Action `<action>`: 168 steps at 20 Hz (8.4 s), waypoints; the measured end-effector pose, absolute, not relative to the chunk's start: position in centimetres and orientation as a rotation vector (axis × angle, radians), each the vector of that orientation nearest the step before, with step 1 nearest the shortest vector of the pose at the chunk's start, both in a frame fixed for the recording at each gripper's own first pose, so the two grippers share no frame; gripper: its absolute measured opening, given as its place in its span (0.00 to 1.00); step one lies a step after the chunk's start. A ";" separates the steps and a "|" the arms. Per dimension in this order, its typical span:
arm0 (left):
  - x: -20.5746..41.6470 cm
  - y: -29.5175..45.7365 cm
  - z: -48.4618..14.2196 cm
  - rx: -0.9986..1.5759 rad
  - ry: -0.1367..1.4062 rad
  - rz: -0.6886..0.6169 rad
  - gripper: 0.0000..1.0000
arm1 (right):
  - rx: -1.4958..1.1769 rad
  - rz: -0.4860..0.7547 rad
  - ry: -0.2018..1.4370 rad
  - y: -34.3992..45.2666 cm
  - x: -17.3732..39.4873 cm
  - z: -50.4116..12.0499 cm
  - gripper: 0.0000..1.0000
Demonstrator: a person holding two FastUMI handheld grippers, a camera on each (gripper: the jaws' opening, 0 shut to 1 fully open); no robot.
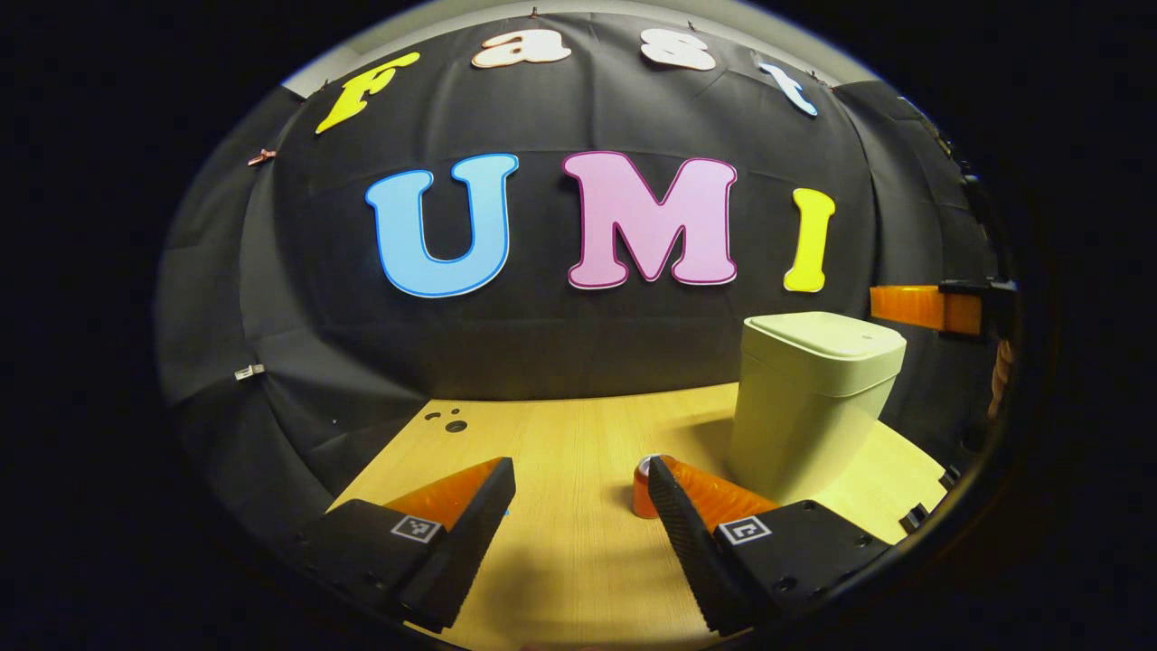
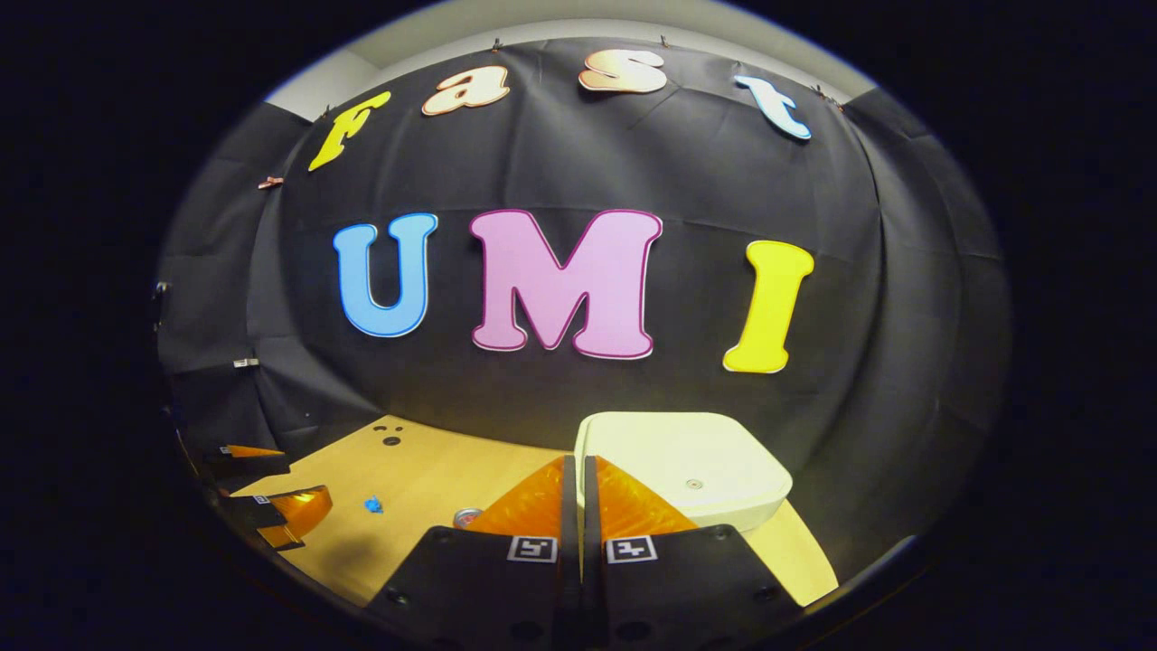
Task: Press the lid of the desktop garbage bin to open it, pick up the crumpled paper on the desktop and throw it into the bin, then pick up the pop can on the desktop and drop it into the bin, and finally close the garbage bin lid.
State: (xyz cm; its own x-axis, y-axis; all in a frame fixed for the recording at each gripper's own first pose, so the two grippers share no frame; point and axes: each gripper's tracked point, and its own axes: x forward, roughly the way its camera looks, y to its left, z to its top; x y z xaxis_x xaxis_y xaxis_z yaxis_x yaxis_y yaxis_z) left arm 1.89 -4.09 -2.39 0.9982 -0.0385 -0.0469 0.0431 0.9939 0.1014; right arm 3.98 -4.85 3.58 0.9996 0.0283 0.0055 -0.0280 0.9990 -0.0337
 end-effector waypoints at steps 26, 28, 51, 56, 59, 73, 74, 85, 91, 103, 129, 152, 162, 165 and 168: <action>3.6 -2.7 -5.6 0.095 0.155 -0.023 0.95 | 0.010 -0.119 0.131 -13.0 9.7 -1.2 0.05; 3.6 -2.6 -5.7 0.098 0.159 -0.019 0.95 | 0.028 -0.126 0.135 -13.2 10.0 -1.3 0.05; 4.7 -2.4 -7.3 0.075 0.208 -0.020 0.95 | 0.023 -0.160 0.109 -13.1 10.1 -1.6 0.05; 4.4 -1.9 -6.9 0.086 0.197 -0.010 0.95 | -0.001 -0.159 0.097 -13.2 10.3 -0.7 0.05; 4.4 -1.0 -6.6 0.097 0.191 0.011 0.95 | 0.005 -0.163 0.093 -13.2 10.1 0.1 0.05; 3.4 0.5 -6.1 0.062 0.150 0.023 0.95 | 0.043 -0.145 -0.045 -11.5 6.7 8.1 0.05; 3.3 0.8 -6.1 0.054 0.149 0.028 0.95 | 0.040 -0.148 -0.051 -11.5 6.4 8.3 0.05; 1.5 4.5 -5.6 0.039 0.109 0.058 0.95 | 0.026 -0.109 -0.029 -8.1 3.3 7.5 0.05; 0.3 5.7 -5.3 0.027 0.080 0.044 0.95 | 0.021 -0.085 -0.018 -6.0 1.8 6.1 0.05; 2.4 8.7 -7.6 0.002 0.126 0.050 0.95 | 0.034 -0.064 0.031 -3.9 -0.8 2.3 0.96; 19.1 12.1 -18.8 -0.045 0.406 0.124 0.96 | 0.001 -0.018 0.297 -3.0 -0.4 -7.9 0.96; 25.1 9.8 -24.1 -0.019 0.472 0.119 0.74 | 0.024 0.039 0.464 -2.6 0.9 -13.9 0.96; 25.1 10.3 -23.9 -0.008 0.466 0.119 0.38 | 0.020 0.060 0.465 -2.3 0.2 -14.7 0.96; 25.0 10.3 -23.3 0.020 0.455 0.111 0.36 | 0.023 0.060 0.465 -2.6 0.1 -14.9 0.96; 24.7 9.6 -21.5 0.050 0.427 0.087 0.35 | 0.029 0.061 0.461 -2.6 0.0 -15.0 0.96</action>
State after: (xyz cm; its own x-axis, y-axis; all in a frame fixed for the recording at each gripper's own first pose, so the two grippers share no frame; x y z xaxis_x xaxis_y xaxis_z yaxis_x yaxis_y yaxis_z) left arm 24.71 9.58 -21.48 0.9065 0.0946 -0.4114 -0.0736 0.9951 0.0666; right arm 0.04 -2.65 -14.97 0.8938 0.0658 -0.4436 -0.0525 0.9977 0.0422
